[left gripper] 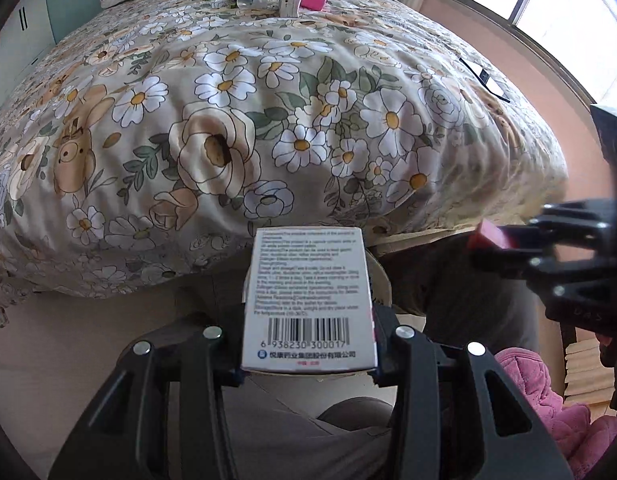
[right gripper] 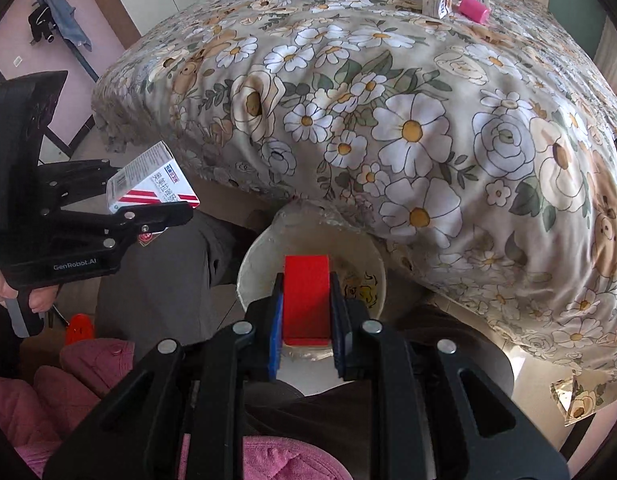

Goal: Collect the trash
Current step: 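Carry the medicine box and red block with both tools over the white bin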

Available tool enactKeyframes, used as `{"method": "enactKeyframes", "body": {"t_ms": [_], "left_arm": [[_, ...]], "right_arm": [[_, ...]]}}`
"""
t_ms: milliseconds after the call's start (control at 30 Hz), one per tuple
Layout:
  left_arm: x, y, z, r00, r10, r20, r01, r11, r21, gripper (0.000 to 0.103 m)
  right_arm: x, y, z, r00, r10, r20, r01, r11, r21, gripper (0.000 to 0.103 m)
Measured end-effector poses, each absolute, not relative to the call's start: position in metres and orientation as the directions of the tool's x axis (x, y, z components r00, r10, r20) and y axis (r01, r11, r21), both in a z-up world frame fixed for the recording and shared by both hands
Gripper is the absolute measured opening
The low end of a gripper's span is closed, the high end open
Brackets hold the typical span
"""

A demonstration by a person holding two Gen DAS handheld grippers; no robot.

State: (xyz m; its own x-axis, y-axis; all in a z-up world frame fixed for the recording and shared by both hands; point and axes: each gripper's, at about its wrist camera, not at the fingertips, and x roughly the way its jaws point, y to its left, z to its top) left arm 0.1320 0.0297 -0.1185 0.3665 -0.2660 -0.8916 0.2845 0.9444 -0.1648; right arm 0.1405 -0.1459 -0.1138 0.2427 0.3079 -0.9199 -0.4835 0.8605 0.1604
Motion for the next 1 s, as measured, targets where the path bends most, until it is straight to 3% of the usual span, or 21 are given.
{"method": "enactKeyframes", "body": {"t_ms": [333,1000], "left_arm": [[0.148,0.023,-0.227,0.181,-0.244,-0.953,0.185,0.960,-0.210,0.045],[0.188,0.011,-0.348,-0.058,-0.201,-0.978,0.066,0.977,-0.205,0.045]], "right_arm": [[0.148,-0.119,-0.233,0.007,0.240,-0.971,-0.449,0.868,0.211,0.021],[0.199,-0.119,-0.369,-0.237,0.183,-0.954,-0.262,0.934,0.244,0.021]]}}
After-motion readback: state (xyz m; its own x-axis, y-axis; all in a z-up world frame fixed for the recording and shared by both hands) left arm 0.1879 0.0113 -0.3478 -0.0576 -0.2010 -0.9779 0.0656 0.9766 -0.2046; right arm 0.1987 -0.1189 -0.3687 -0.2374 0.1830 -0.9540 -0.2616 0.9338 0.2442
